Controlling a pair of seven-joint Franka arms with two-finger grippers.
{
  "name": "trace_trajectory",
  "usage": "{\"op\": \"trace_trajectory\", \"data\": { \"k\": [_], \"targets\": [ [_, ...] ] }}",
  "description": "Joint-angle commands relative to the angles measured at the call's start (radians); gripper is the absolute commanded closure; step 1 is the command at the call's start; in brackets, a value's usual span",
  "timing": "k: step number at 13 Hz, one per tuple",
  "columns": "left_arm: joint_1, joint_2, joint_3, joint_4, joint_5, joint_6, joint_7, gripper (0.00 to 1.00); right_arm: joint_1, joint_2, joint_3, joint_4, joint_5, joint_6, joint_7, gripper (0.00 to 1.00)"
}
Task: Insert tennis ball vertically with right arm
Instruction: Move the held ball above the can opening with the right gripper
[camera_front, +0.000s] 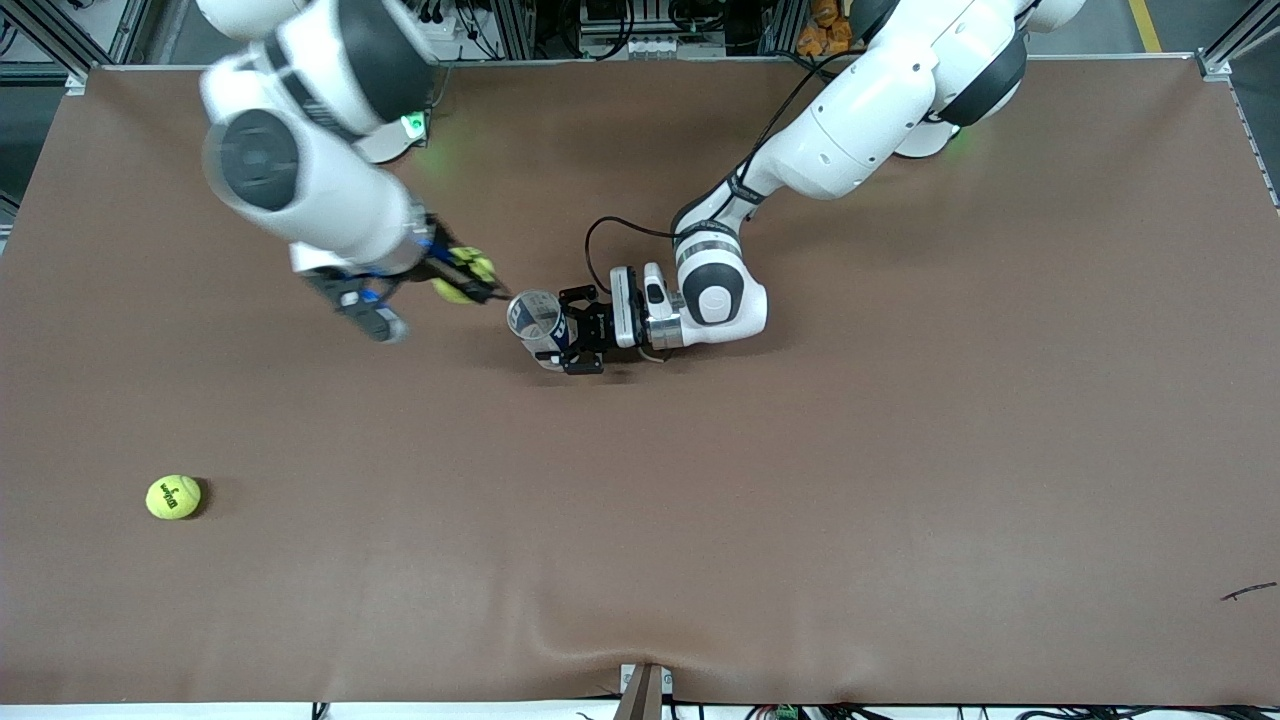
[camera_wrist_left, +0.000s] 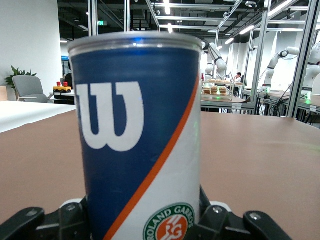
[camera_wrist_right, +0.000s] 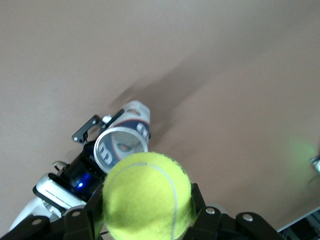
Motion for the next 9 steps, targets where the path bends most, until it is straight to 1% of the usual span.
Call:
{"op": "trace_trajectory", "data": {
  "k": [1,4,6,9],
  "targets": [
    [0.004,0.032,-0.004,0.016,-0.038,-0.018,0.141,0.29,0.042,0.030,-0.013,-0.006,-0.032,0.025,0.080,0.34],
    [0.002,0.034,-0.004,0.016,-0.038,-0.020,0.141,0.29,0.044,0.066,-0.017,-0.010,-0.044,0.035,0.123,0.35],
    [0.004,0.032,-0.004,0.016,-0.034,-0.020,0.141,0.29,0.050,0.085,-0.015,-0.012,-0.044,0.080,0.156,0.35],
    [0.004,0.032,-0.004,0.016,-0.032,-0.020,0.143,0.29,0.064,0.116,-0.015,-0.010,-0.043,0.098,0.184,0.36]
  ]
}}
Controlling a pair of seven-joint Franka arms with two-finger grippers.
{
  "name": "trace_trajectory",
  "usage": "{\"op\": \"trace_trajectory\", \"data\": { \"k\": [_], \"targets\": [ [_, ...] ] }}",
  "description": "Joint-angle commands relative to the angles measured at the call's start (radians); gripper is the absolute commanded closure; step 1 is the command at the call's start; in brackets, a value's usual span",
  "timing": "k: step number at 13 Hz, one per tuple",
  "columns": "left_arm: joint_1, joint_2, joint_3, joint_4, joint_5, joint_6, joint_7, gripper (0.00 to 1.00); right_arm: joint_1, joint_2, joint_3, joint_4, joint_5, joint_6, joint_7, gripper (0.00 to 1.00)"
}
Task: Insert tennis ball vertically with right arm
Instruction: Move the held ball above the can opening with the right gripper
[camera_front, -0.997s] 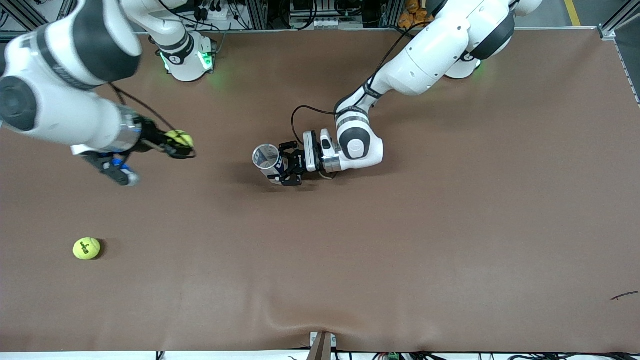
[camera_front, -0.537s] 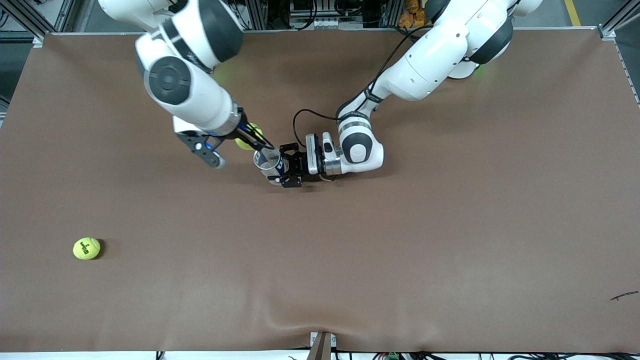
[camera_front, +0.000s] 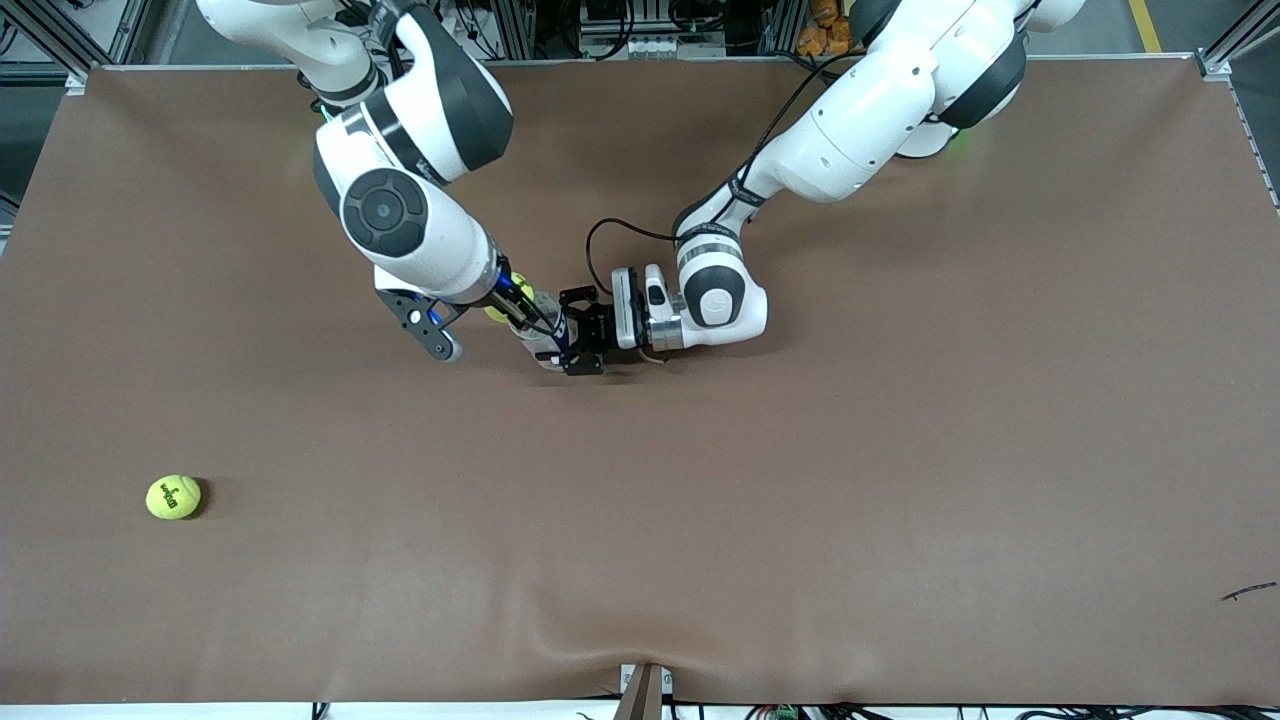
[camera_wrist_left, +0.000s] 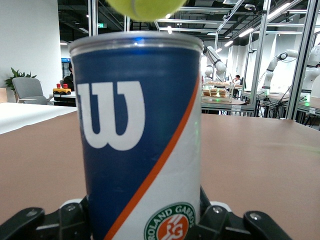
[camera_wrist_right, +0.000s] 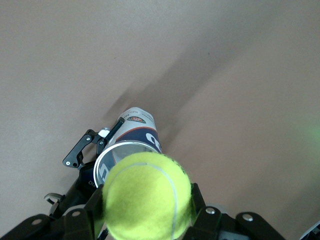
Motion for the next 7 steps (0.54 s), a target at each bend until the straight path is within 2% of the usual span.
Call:
{"op": "trace_trajectory", "data": {
  "k": [1,5,6,7],
  "targets": [
    [0.003,0.030,-0.005,0.015,-0.032,-0.013,0.142,0.29,0.015,0.025,-0.002,0.007,-0.010,0.019,0.050,0.35],
    [0.018,0.023,-0.005,0.014,-0.028,-0.013,0.183,0.28,0.021,0.046,-0.002,0.009,-0.005,0.039,0.081,0.35],
    [0.018,0.023,-0.005,0.014,-0.028,-0.013,0.191,0.28,0.021,0.053,-0.002,0.012,0.001,0.044,0.092,0.31],
    [0.018,0.022,-0.005,0.012,-0.028,-0.013,0.196,0.28,0.021,0.056,-0.002,0.012,0.004,0.044,0.101,0.15]
  ]
}}
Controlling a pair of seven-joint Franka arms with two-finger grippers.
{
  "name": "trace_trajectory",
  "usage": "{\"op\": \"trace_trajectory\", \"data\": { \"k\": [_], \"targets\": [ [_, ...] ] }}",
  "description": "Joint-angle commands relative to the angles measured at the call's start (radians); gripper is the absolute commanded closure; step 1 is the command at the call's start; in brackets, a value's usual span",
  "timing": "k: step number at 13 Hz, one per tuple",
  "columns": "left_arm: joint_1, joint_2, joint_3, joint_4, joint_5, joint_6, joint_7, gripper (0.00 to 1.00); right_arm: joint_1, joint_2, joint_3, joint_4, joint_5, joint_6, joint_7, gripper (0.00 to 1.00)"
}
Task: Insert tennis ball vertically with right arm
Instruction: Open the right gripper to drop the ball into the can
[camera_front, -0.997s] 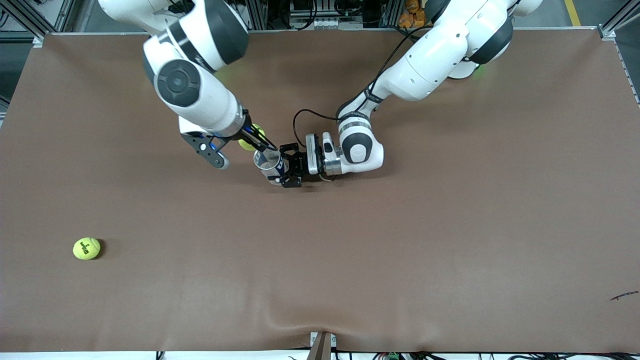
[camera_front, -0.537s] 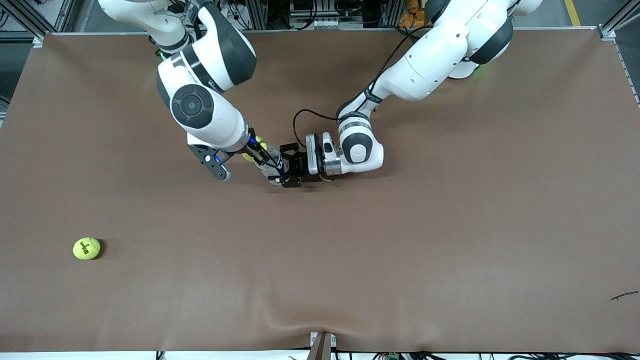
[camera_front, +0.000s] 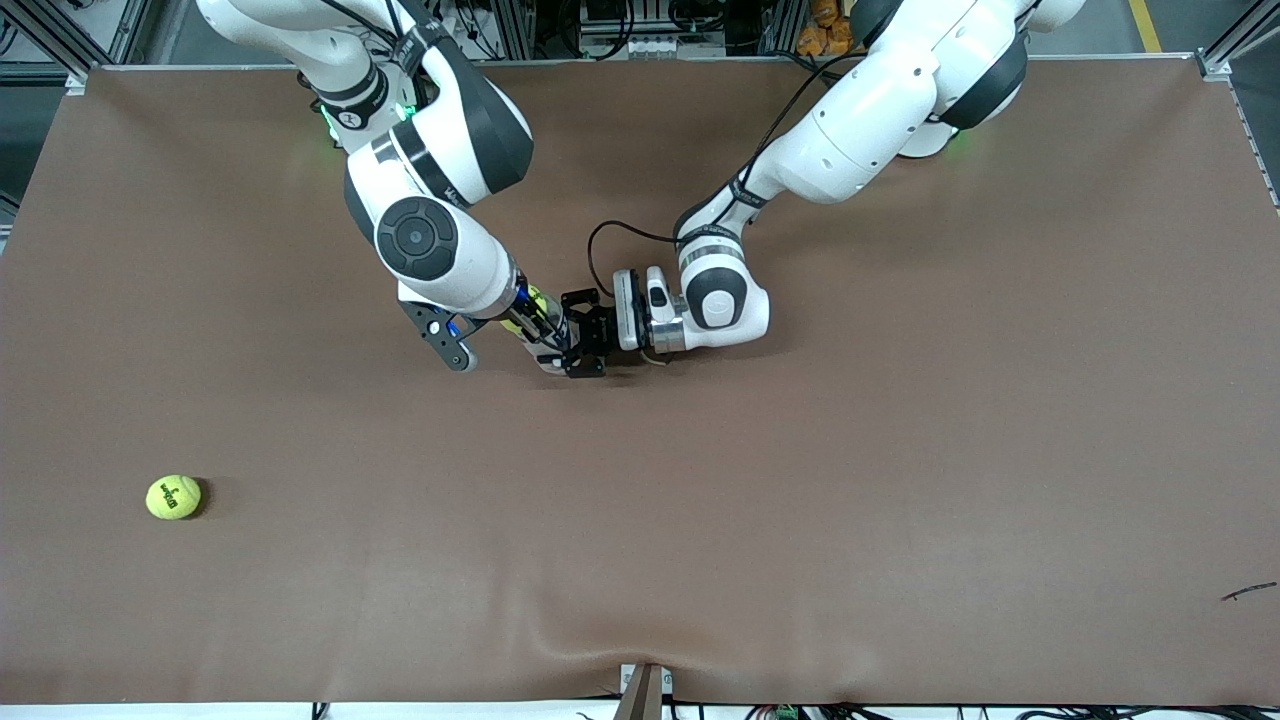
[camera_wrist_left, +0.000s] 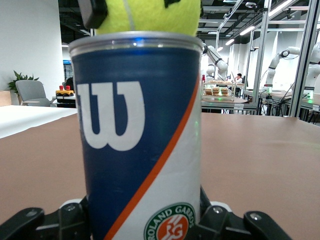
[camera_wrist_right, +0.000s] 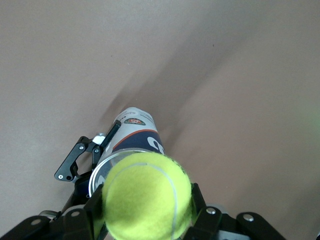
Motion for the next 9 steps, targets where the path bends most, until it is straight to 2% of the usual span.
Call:
{"op": "trace_trajectory", "data": {
  "k": [1,9],
  "targets": [
    [0.012,0.023,-0.009,0.009,-0.030,-0.013,0.188,0.29,0.010,0.009,-0.004,0.013,0.002,0.001,0.039,0.00],
    [0.010,0.026,-0.009,0.008,-0.030,-0.013,0.188,0.29,-0.022,-0.009,-0.009,0.046,-0.001,-0.045,0.018,0.00]
  ]
}}
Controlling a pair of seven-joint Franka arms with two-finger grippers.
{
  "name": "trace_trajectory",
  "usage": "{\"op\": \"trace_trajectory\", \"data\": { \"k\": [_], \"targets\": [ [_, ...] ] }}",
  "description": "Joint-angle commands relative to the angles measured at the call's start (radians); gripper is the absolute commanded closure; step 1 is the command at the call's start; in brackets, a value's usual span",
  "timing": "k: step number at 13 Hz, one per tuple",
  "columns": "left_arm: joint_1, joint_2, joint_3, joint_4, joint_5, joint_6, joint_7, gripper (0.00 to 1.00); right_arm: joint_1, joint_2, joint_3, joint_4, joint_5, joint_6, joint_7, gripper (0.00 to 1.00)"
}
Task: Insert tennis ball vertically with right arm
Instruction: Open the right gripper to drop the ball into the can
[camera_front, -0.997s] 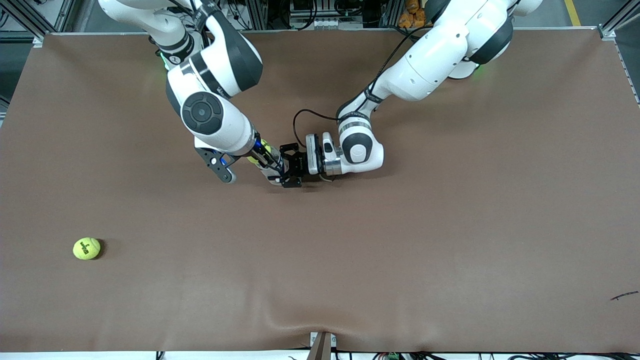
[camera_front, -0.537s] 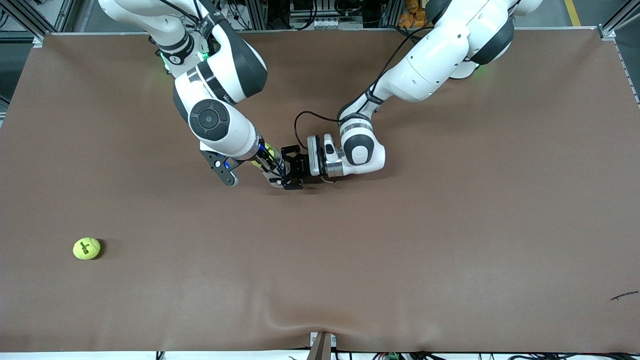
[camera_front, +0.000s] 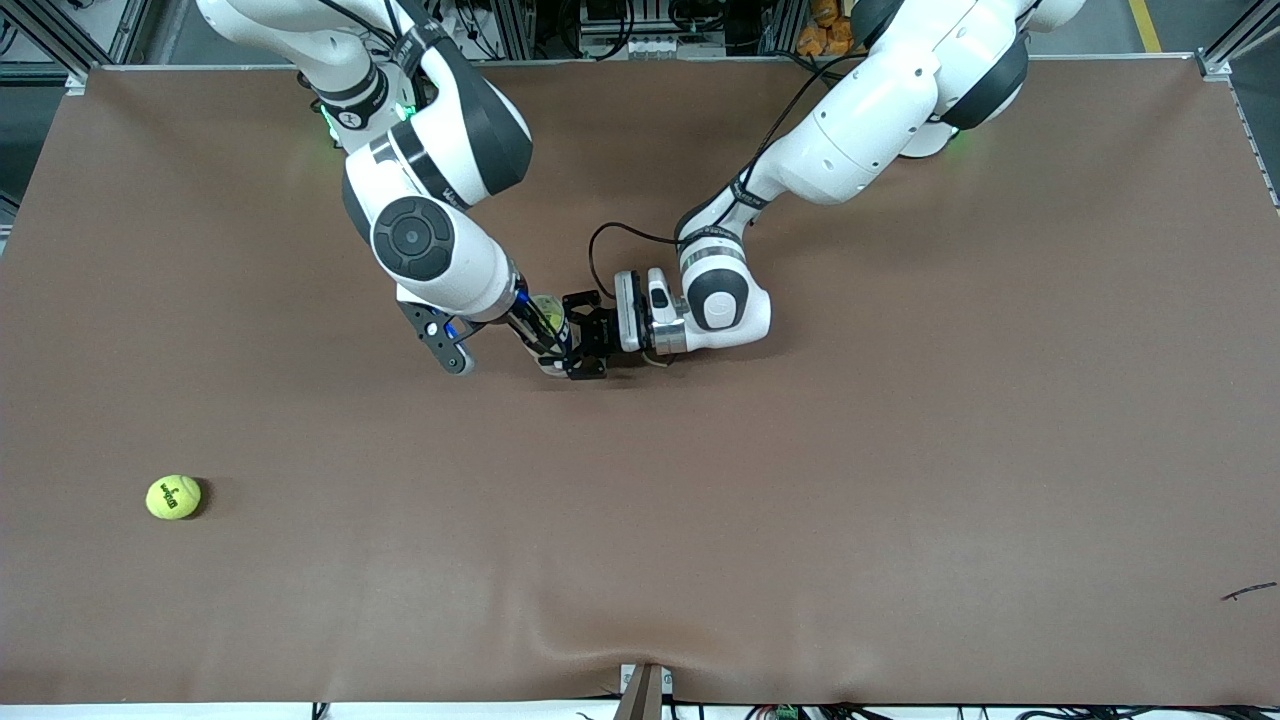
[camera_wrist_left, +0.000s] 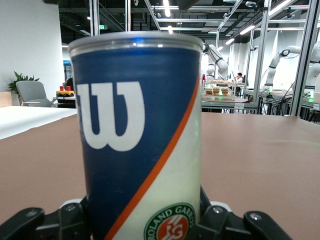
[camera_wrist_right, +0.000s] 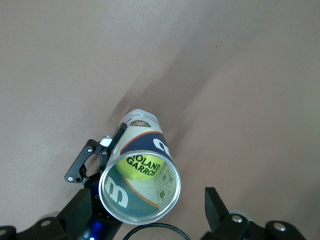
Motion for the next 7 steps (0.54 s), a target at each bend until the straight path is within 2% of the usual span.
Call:
{"op": "trace_trajectory", "data": {
  "k": [1,4,7],
  "targets": [
    [0.011,0.026,-0.011,0.007,-0.030,-0.012,0.185,0.29,-0.037,-0.021,-0.001,0.041,-0.008,-0.079,-0.016,0.00],
    [0.012,0.026,-0.011,0.007,-0.030,-0.012,0.186,0.28,-0.167,-0.087,-0.004,0.069,-0.025,-0.214,-0.227,0.00],
    [0.012,0.026,-0.011,0.006,-0.031,-0.012,0.186,0.27,-0.404,-0.101,-0.003,0.098,-0.043,-0.238,-0.510,0.00]
  ]
}}
